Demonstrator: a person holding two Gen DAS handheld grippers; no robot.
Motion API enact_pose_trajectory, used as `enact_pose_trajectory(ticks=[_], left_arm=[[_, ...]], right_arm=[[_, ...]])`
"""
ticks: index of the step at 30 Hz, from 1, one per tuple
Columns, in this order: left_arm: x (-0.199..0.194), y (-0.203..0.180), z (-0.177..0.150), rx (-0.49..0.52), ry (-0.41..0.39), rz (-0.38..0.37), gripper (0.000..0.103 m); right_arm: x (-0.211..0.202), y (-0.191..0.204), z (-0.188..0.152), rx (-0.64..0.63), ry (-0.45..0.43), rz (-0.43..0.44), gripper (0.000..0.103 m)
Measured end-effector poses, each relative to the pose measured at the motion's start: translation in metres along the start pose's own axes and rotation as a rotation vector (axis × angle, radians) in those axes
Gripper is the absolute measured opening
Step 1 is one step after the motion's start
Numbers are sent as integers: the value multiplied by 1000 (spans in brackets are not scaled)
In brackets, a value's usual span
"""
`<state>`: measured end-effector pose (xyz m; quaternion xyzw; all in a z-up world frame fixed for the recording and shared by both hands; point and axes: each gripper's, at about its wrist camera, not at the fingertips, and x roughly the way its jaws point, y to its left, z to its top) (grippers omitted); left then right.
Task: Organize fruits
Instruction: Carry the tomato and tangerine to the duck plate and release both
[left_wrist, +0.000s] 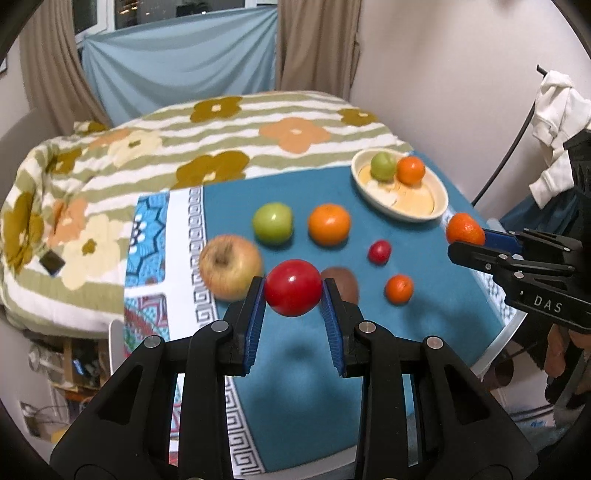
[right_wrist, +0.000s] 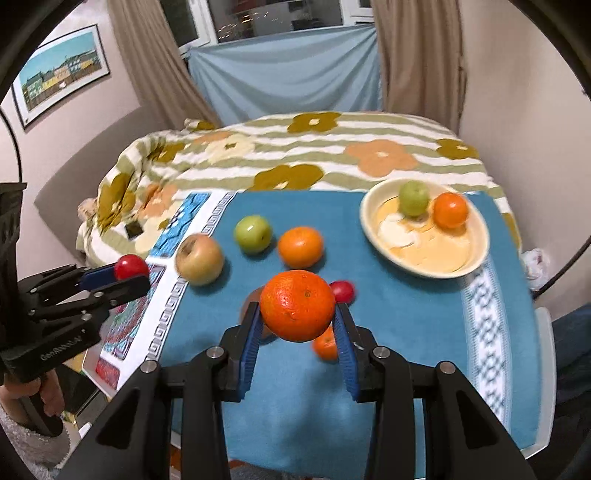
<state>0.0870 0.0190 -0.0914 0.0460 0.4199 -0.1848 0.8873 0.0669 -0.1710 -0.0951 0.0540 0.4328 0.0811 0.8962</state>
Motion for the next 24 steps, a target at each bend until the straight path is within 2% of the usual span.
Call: enact_pose_trajectory(ticks=[10,24], left_arm=[[12,-56,42,-14,-34,-13,35],[102,-146,100,-58,4,-7,35]], right_arm=[[-12,-77,20,10,-7,-10,36],[22,-182,57,-69,41,68,36]])
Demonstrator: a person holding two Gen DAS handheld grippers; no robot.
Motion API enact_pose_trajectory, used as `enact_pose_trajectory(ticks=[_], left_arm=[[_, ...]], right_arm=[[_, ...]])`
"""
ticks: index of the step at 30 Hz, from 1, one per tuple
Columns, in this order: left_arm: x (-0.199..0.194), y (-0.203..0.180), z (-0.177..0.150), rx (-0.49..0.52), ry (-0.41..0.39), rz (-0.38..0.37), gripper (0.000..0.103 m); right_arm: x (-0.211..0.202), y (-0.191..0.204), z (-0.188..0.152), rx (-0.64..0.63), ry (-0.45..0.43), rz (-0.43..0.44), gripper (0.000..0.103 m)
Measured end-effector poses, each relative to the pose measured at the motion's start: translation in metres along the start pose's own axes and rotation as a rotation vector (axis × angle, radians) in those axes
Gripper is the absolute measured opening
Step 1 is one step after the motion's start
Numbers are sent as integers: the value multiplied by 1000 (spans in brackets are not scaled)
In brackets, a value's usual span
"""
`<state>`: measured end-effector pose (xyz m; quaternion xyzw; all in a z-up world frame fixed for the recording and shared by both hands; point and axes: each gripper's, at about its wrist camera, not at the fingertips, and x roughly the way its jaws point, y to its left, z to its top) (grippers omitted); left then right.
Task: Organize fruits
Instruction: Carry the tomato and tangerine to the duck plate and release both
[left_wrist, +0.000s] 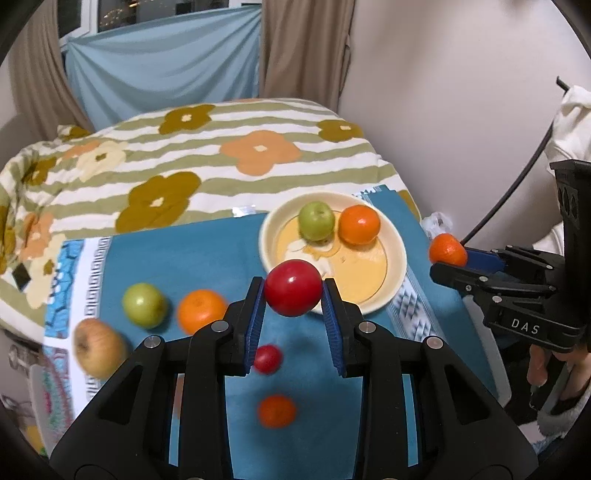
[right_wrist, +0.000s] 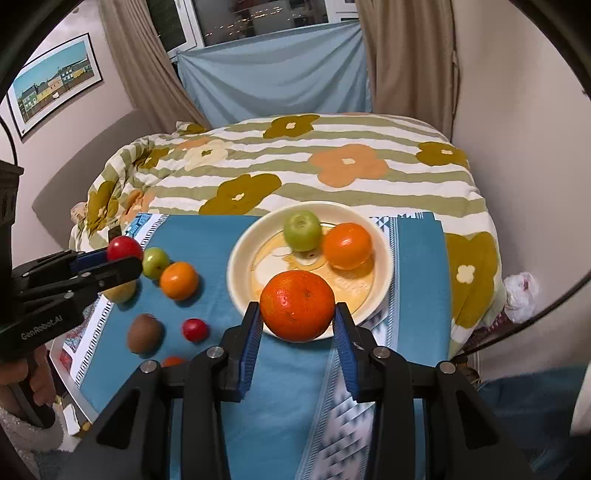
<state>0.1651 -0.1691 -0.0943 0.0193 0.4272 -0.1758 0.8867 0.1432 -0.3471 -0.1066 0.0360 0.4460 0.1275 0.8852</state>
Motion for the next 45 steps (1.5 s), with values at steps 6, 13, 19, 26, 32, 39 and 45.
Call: enact_pose_trajectory(ticks=[6,13,19,26,32,39,45], left_arm=[[50,-27,10,-11,49,5,35],[98,-50,11,5,129,-11,35],[127,-65,5,27,199,-42,35],[132,-71,3,56,217,-35,38],[115,-65,6,54,165,4,103],[96,-52,8,35,157,20,103],[76,-37,6,4,137,48,103]], right_arm=[[25,-36,9,-32,29,36,36],[45,-62,14,-31,55,57,36],[50,-78,13,-3,59,55,36],[51,-86,13,22,57,64,36],[50,-87,16,31,45,63,36],[46,-84,20,10,38,68,36],[54,-74,24,-32,57,85,36]])
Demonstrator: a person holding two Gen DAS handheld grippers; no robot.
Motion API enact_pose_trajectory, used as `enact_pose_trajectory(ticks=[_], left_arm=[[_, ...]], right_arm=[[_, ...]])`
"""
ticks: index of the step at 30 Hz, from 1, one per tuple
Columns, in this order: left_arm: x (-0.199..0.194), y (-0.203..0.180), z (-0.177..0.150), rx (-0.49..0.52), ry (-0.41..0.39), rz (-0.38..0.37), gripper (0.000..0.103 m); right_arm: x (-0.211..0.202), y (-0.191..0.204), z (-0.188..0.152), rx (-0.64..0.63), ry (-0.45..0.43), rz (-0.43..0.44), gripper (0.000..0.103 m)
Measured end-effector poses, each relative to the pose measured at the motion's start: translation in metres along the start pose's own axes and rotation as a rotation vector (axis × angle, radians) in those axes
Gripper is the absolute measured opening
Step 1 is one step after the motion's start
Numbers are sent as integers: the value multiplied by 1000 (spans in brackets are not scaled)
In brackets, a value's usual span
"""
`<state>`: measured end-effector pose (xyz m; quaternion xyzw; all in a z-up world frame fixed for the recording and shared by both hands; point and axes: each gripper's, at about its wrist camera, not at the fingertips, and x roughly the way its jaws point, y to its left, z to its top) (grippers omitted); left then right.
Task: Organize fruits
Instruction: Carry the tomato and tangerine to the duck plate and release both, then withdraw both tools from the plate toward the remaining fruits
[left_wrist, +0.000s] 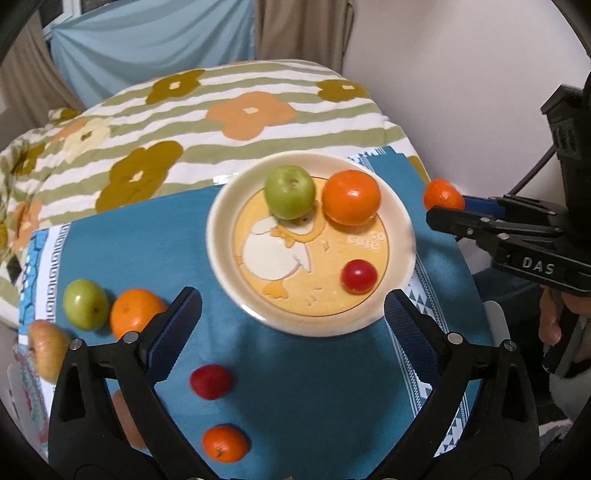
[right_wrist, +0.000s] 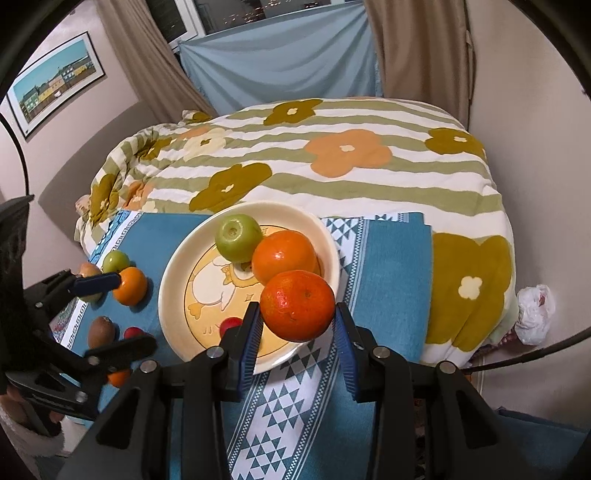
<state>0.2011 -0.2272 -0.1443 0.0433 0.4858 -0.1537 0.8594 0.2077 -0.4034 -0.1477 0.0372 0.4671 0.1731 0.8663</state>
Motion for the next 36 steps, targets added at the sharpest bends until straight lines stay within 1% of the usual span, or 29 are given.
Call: enact_pose_trajectory(ticks=[9,16,18,19,20,21,22,23,24,26,31,36], left_arm=[[-14,23,-14,-46,-5,42,103],[-17,34,-26,-71,5,55,103],[-18,36,-28,-76,5,57,103],[-19,38,-29,-79,5,57,103],[-20,38,-30,-82,5,57,103],[-21,39,-31,-84,5,58,103],[-22,39,-32,-87,5,58,103],[-23,39,-33,-89,4,57,103],[-24,40,-33,-92,1,56,103],[-28,40,-35,-96,-5,55,103],[-38,37,-35,-95,-24,61,103],[-54,34,-35,-88,-55,70,103]], right_arm=[[33,15,-2,-35,59,31,36],[46,13,-5,0,76,37,36],[46,12,-5,4,73,41,38],[44,12,-5,5,62,40,46],[43,12,-4,6,55,42,57],[41,13,-4,6,49,42,65],[38,14,-4,8,37,39,81],[35,14,-4,9,26,39,95],[31,14,-4,10,16,41,98],[26,15,-6,14,4,39,102],[17,16,-9,21,3,23,102],[4,15,-10,38,-1,31,102]])
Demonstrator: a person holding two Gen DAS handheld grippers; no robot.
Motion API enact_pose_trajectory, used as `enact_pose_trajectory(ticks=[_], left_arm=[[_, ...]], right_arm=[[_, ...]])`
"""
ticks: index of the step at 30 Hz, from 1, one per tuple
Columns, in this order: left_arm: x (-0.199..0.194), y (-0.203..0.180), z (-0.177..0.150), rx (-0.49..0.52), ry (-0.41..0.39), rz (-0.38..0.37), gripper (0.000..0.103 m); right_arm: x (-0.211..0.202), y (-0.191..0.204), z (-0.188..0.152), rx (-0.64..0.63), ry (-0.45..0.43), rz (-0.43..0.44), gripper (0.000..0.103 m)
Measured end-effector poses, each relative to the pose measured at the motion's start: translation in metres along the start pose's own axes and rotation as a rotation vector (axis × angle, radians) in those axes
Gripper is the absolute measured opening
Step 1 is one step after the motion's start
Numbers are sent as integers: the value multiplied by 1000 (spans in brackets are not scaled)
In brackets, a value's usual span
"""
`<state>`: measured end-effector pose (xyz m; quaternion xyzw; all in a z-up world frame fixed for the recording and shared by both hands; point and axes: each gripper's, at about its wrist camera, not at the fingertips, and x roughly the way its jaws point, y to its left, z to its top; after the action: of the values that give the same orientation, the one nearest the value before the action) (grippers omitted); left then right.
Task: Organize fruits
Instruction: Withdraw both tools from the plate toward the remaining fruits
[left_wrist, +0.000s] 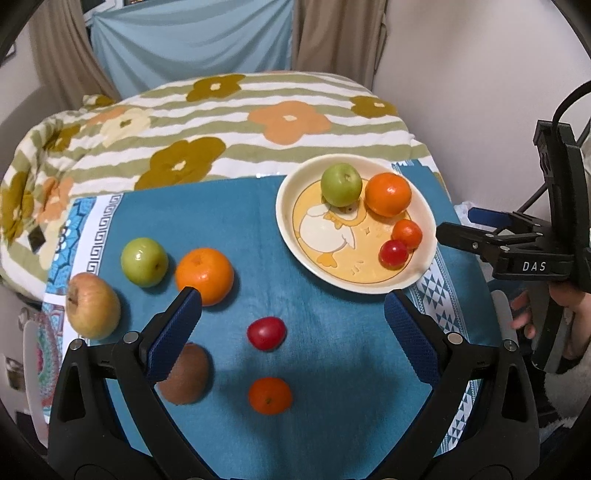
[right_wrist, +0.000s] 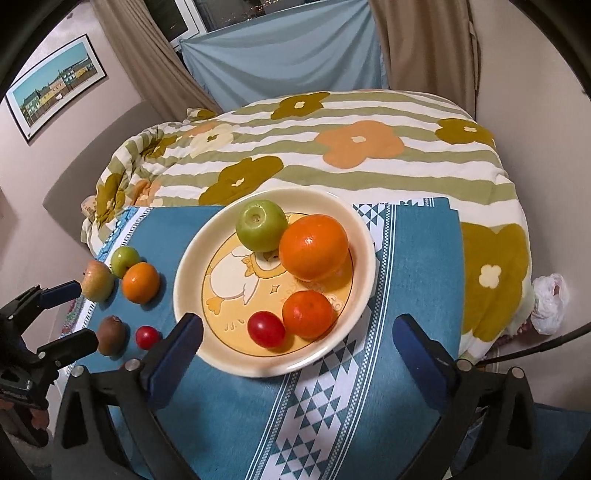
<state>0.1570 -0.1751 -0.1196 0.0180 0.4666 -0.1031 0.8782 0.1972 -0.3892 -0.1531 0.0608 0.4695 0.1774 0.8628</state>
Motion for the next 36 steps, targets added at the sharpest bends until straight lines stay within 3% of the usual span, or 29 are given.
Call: enact_pose_trajectory(ticks=[9,16,27,36], left_arm=[[-39,5,-3,-26,-61,34,103],[-74,28,-14,-65,-94,100,103],[-112,101,-42,-118,-140,112,103],[-111,172,-43,-53,-106,60,103]], right_arm=[[-34,17,-4,-60,-23,-26,102],[-50,35,-10,-70,-20,4,103],[-60,104,-22,-73,-42,-32,103],[-38,170,-33,31,-34,-60,103]])
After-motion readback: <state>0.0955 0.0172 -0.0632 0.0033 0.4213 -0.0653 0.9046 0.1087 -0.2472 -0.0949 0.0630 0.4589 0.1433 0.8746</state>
